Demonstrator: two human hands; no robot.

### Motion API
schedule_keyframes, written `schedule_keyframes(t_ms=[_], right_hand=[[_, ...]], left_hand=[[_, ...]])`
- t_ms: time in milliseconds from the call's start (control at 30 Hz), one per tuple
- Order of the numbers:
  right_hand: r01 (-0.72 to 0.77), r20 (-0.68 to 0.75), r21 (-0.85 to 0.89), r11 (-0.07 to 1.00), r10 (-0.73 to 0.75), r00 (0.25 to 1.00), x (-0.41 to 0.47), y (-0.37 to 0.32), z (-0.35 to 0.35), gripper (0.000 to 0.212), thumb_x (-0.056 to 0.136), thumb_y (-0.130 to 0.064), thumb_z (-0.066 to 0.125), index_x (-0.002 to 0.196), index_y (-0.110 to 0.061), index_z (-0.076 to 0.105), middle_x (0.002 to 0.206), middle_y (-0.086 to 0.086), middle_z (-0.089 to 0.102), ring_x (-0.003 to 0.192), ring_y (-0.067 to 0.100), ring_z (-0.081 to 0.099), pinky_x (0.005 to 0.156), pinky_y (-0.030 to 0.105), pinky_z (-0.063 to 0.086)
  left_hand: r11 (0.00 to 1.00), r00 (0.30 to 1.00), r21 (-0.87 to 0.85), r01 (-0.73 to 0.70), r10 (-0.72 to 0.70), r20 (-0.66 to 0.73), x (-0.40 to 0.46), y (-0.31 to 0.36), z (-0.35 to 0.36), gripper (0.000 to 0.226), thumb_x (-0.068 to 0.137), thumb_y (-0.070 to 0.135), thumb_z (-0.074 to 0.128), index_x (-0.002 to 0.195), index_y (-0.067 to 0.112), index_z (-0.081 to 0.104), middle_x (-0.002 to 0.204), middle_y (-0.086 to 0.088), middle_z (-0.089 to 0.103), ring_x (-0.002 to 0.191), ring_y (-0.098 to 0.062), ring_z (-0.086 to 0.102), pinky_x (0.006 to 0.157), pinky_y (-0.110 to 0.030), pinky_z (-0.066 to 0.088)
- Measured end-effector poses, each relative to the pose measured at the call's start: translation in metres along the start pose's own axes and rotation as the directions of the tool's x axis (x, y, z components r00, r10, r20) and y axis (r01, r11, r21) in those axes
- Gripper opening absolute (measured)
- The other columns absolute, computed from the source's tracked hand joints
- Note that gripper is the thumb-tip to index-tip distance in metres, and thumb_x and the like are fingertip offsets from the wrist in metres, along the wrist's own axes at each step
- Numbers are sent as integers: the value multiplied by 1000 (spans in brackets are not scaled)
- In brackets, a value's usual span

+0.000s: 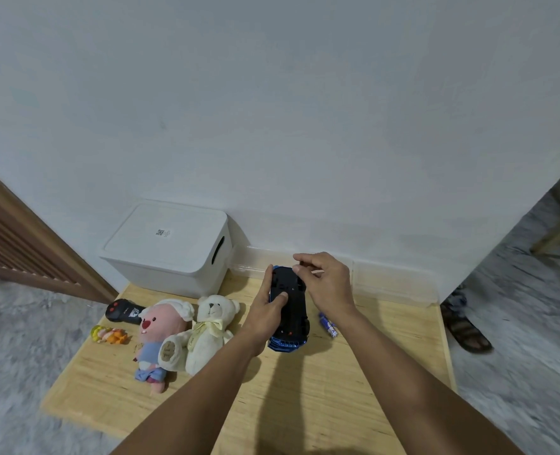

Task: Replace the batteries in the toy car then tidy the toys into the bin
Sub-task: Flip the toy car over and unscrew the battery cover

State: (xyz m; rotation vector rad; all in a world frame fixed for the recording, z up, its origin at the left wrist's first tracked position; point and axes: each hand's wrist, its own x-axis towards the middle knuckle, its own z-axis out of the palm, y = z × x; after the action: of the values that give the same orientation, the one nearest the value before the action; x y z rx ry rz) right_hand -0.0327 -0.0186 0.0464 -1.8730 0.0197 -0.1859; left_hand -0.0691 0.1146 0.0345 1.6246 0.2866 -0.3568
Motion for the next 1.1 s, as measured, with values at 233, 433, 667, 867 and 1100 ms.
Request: schedule_keyframes(t_ms=[233, 433, 667, 867, 1100], right_hand=[[17, -23, -40, 999, -18, 1000, 3, -3, -1, 17, 86, -4, 66, 94, -18, 72, 84, -12, 68, 80, 1, 64, 74, 10, 49], [-19, -26, -2, 1000, 19, 999, 1, -2, -1, 17, 86, -9, 68, 98, -18, 75, 88, -13, 71, 85, 4, 67, 81, 21, 54], [-13, -70, -6, 1000, 13, 997, 1, -1, 1, 15, 82, -11, 73, 95, -18, 76, 86, -11, 70, 80, 4, 66, 78, 21, 55], [-16, -68, -36, 999, 13, 998, 3, -2, 0, 18, 85, -4, 66, 91, -19, 71, 82, -11, 69, 79, 5, 65, 74, 13, 51], [-37, -91, 51, 998, 41, 995, 1, 0, 0, 13, 80, -11, 75, 90, -21, 75, 86, -9, 72, 78, 5, 68, 73, 18, 55]], left_hand=[[1000, 1000, -2, 7, -7, -4, 3, -1, 0, 65, 101, 13, 44, 152, 43, 16, 109, 25, 53, 95, 0, 59, 69, -17, 48], [1000, 1000, -14, 7, -7, -13, 1, -1, 1, 64, 102, 14, 44, 151, 44, 17, 125, 10, 52, 95, 0, 57, 71, -17, 48], [1000, 1000, -19, 16, -16, -7, 2, -1, 2, 65, 101, 12, 44, 152, 43, 18, 106, 25, 53, 93, 0, 58, 69, -17, 47], [1000, 1000, -18, 16, -17, -15, 3, -2, 1, 65, 101, 12, 45, 151, 45, 19, 113, 19, 58, 95, -5, 59, 74, -22, 49], [999, 1000, -29, 18, -19, -5, 4, -2, 2, 64, 101, 12, 44, 151, 44, 18, 106, 25, 54, 93, -2, 58, 69, -19, 47]])
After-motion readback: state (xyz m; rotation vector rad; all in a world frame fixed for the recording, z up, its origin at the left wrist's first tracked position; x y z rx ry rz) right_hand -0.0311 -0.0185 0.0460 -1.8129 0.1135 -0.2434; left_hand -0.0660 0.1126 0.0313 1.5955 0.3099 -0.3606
